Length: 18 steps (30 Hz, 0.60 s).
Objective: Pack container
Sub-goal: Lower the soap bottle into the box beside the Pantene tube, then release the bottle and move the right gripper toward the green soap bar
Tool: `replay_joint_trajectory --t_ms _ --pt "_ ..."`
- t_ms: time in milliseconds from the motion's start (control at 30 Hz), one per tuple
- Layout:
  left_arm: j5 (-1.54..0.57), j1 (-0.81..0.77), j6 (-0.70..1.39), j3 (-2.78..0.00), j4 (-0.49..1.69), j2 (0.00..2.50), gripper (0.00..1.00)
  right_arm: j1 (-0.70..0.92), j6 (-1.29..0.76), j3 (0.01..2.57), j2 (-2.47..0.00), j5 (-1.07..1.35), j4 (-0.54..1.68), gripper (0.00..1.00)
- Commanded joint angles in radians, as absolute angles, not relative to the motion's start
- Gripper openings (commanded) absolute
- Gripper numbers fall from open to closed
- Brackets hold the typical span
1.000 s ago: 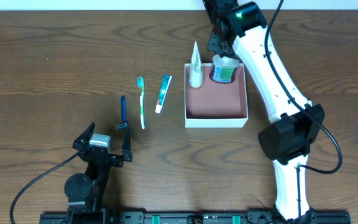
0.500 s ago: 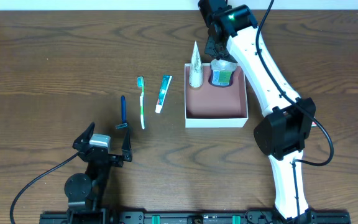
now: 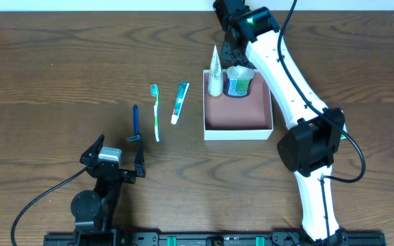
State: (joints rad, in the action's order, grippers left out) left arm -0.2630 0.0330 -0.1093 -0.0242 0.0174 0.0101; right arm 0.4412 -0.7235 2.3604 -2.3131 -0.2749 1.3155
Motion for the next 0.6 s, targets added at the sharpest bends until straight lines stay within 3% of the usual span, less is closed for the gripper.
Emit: replay_joint_trajectory --t_ms 0,200,367,533,567 --pt "-0.280 0.038 -0.119 -0.004 0.047 0.005 0.98 0.448 -0.717 2.374 -2.308 -0.295 1.311 0.47" --pt "-0.280 0.038 -0.119 -0.004 0.048 0.005 0.98 0.448 -0.717 2.374 -2.308 -0.301 1.312 0.53" --pt "-0.280 0.038 -0.119 -0.004 0.047 0.005 0.98 0.446 -0.702 2.375 -2.296 -0.366 1.312 0.70" --pt "-0.280 0.038 -0.119 -0.004 0.047 0.005 0.98 0.438 -0.611 2.401 -2.237 -0.439 1.318 0.99" --pt "-0.280 0.038 -0.119 -0.004 0.047 0.005 0.98 0.431 -0.612 2.413 -2.214 -0.451 1.327 0.99"
